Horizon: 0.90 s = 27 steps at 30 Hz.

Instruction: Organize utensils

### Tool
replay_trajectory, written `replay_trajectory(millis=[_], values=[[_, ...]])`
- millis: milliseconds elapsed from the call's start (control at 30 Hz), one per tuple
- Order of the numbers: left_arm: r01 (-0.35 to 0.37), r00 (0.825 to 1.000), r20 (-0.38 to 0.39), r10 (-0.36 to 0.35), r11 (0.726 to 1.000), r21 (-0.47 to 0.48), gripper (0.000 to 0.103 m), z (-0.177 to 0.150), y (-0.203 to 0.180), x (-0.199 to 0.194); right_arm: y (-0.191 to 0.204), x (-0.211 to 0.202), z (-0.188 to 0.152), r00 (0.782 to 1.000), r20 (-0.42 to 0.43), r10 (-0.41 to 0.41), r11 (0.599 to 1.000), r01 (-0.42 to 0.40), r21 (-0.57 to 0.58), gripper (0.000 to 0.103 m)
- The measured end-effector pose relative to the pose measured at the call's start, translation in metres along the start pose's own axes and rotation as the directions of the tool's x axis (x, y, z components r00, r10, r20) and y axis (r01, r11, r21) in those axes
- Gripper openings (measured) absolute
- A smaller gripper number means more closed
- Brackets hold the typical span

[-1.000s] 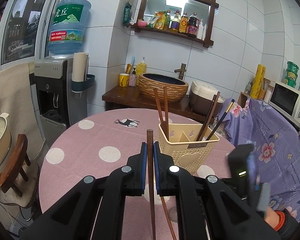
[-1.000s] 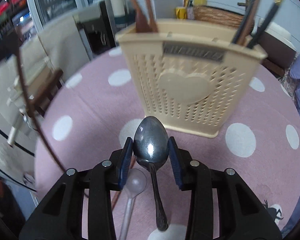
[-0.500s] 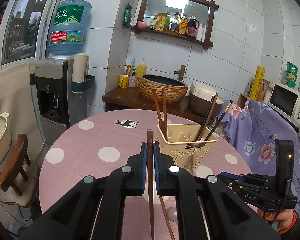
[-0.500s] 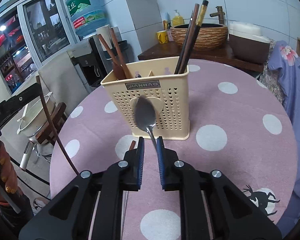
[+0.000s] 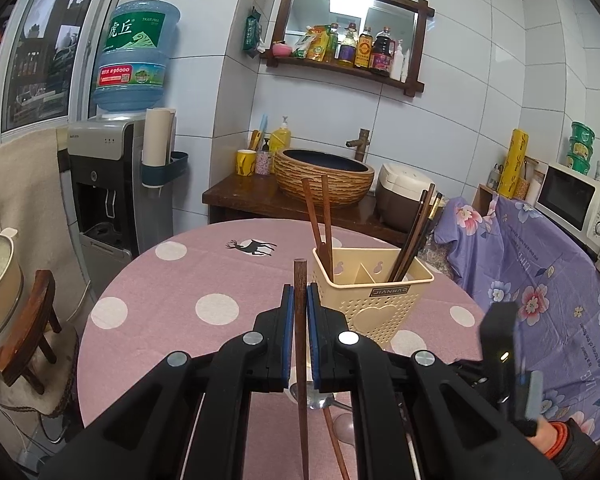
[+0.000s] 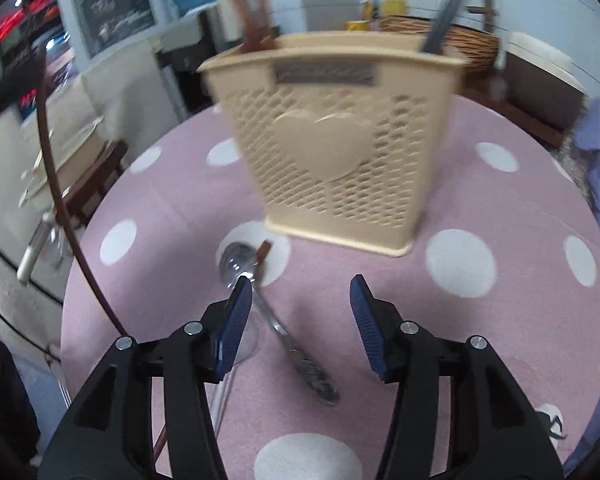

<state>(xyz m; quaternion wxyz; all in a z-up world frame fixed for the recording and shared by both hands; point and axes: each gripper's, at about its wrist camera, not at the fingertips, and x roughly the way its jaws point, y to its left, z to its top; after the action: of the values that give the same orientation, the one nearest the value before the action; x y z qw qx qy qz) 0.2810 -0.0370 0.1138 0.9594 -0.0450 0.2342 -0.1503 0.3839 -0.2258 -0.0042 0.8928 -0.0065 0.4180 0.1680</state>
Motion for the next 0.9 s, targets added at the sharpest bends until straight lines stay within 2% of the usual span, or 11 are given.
replay_trajectory(millis=[167,333,567,633,667,700,900], values=[[-0.001,1.000,0.001,0.001,1.000,0.001,0.008,0.000,0.000,0.000,0.039,0.035,0.004,0.997,-0.069,-0.042,0.982,0.029,-0.185,0.052],[0.003,1.000,0.006,-0.003,1.000,0.000,0.008,0.000,0.001,-0.003,0.055,0.065,0.007,0.987,-0.143,-0.076,0.957,0.032,-0.289,0.052],[0.009,1.000,0.009,-0.009,1.000,0.003,0.008,-0.003,0.000,-0.006,0.057,0.079,0.014,0.983,-0.177,-0.050,0.957,-0.003,-0.291,0.051],[0.009,1.000,0.009,-0.009,1.000,0.003,0.008,-0.003,-0.001,-0.006,0.058,0.084,0.019,0.983,-0.181,-0.040,0.961,-0.011,-0.276,0.047],[0.008,1.000,0.009,-0.008,1.000,0.004,0.008,-0.003,-0.001,-0.006,0.058,0.085,0.019,0.983,-0.182,-0.029,0.963,-0.021,-0.268,0.040],[0.008,1.000,0.010,-0.008,1.000,0.005,0.008,-0.002,-0.001,-0.006,0.060,0.085,0.020,0.983,-0.184,-0.022,0.964,-0.028,-0.265,0.039],[0.009,1.000,0.010,-0.009,1.000,0.003,0.008,-0.002,-0.001,-0.006,0.064,0.081,0.019,0.985,-0.164,-0.050,0.964,0.004,-0.267,0.039]])
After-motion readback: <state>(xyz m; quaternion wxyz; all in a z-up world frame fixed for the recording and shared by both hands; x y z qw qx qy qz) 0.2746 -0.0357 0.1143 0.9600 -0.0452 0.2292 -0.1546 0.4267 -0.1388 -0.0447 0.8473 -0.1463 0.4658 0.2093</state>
